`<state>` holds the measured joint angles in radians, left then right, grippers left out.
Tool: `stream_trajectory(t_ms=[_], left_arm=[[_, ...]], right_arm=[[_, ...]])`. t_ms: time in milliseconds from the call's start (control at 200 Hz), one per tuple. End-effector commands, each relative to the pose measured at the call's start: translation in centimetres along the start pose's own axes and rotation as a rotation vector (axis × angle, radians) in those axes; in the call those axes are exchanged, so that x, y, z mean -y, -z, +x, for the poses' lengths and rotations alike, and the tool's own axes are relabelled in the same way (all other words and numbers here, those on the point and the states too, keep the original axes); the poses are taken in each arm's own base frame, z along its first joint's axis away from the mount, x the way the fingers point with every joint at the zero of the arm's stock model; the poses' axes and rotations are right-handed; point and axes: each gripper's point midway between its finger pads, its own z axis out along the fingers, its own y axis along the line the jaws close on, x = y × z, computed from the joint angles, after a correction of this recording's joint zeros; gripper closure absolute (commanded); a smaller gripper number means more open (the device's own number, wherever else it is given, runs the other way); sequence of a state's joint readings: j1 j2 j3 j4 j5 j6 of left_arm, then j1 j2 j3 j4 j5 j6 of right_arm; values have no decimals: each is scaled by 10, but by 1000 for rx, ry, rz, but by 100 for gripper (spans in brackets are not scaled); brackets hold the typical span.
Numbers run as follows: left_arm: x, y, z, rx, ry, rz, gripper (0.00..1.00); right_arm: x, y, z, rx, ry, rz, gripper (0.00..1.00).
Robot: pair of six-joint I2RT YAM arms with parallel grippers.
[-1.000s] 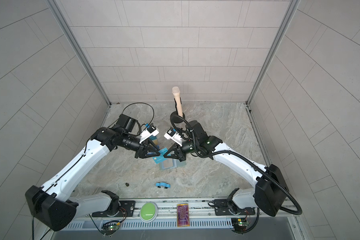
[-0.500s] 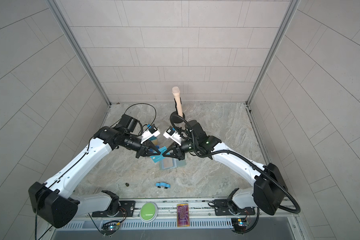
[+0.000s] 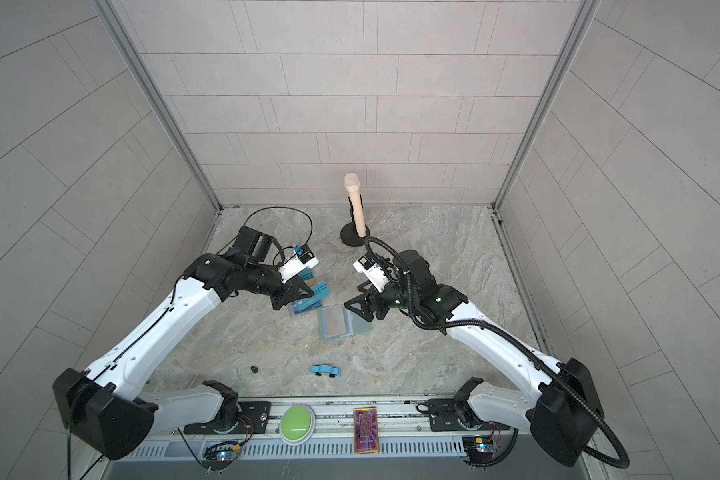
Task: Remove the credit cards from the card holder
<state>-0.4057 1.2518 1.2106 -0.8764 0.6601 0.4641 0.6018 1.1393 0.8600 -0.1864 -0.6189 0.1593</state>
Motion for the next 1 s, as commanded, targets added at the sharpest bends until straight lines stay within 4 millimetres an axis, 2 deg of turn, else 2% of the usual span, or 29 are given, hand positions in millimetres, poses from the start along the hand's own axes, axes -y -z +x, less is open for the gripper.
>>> stream_trajectory(t_ms=[0,110,290,471,671,791,996], left_arm=[[-33,11,2,-62,-141,-177,100],[-51,10,6,-89,-193,-231,100],[-71,6,3,-39,-263,-212,100],[-107,-14,9,-139,-269,-212,100],[-146,-36,9,-153,-292,-264,100],[-154,-44,16,-207,-286,-251,100],[-163,-55,41,-274,-273,-247,100]], right_arm=[[43,12,3,20,2,253,24],[59,18,8,24,-10,342,24],[66,14,16,-1,-14,350,23],[70,10,22,-23,-22,357,21],[74,9,32,-47,-27,373,17],[76,9,39,-61,-25,383,17],[77,6,42,-56,-22,376,16]])
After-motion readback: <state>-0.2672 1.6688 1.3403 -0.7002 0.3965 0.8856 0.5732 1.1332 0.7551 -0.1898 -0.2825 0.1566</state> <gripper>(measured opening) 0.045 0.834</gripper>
